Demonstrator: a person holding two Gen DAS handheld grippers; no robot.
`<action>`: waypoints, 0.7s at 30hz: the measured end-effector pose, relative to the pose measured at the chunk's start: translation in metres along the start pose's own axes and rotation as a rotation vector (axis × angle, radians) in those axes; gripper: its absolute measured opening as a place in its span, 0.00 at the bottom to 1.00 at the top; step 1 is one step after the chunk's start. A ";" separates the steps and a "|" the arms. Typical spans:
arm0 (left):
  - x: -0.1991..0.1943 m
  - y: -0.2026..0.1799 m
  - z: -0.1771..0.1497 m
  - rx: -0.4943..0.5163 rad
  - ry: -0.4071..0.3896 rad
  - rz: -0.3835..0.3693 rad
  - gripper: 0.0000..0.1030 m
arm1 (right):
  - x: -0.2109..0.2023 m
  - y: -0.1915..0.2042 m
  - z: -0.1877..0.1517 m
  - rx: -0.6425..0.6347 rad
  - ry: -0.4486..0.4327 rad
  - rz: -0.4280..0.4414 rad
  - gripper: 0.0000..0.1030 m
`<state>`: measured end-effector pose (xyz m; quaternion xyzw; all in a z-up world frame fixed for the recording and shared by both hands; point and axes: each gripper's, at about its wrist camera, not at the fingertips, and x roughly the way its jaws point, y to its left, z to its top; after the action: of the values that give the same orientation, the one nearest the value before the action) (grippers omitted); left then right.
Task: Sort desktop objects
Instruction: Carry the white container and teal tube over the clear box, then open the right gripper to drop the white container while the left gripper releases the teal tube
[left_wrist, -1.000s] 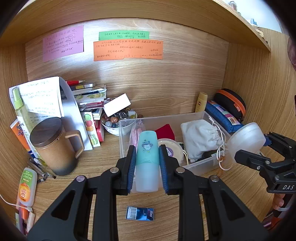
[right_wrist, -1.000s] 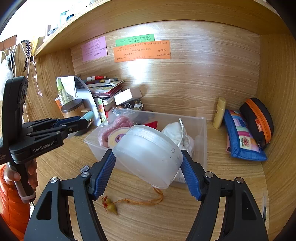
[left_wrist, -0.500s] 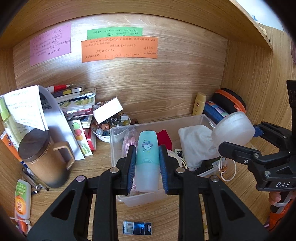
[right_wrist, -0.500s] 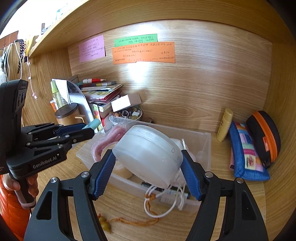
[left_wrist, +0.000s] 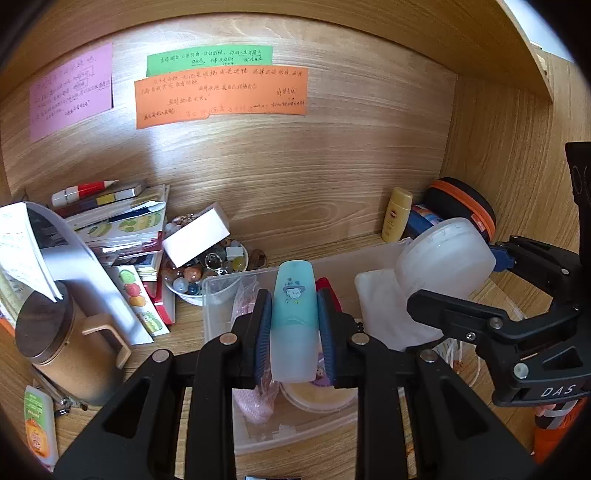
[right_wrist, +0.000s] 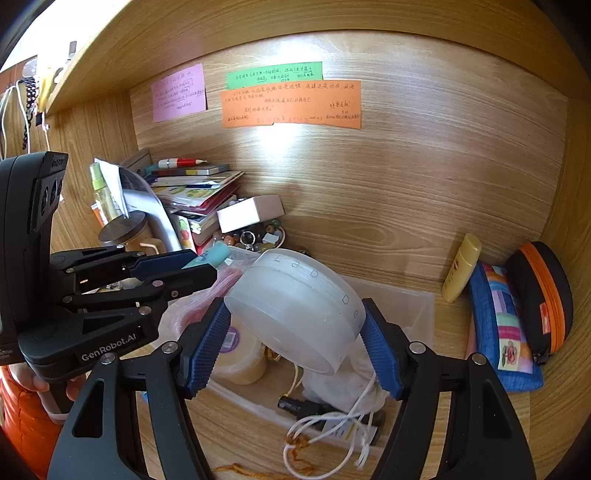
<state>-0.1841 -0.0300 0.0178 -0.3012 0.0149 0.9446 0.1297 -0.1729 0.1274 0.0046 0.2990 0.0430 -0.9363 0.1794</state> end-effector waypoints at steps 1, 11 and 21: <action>0.003 0.000 0.001 -0.001 0.003 -0.002 0.24 | 0.002 -0.001 0.001 0.000 0.002 -0.003 0.65; 0.034 0.002 0.009 -0.008 0.046 0.007 0.23 | 0.028 -0.009 0.013 0.015 0.038 -0.015 0.65; 0.058 0.012 0.003 -0.055 0.096 0.015 0.23 | 0.045 -0.011 0.011 0.046 0.058 0.033 0.65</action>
<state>-0.2343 -0.0274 -0.0129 -0.3497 -0.0025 0.9300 0.1134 -0.2171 0.1216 -0.0123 0.3308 0.0217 -0.9249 0.1863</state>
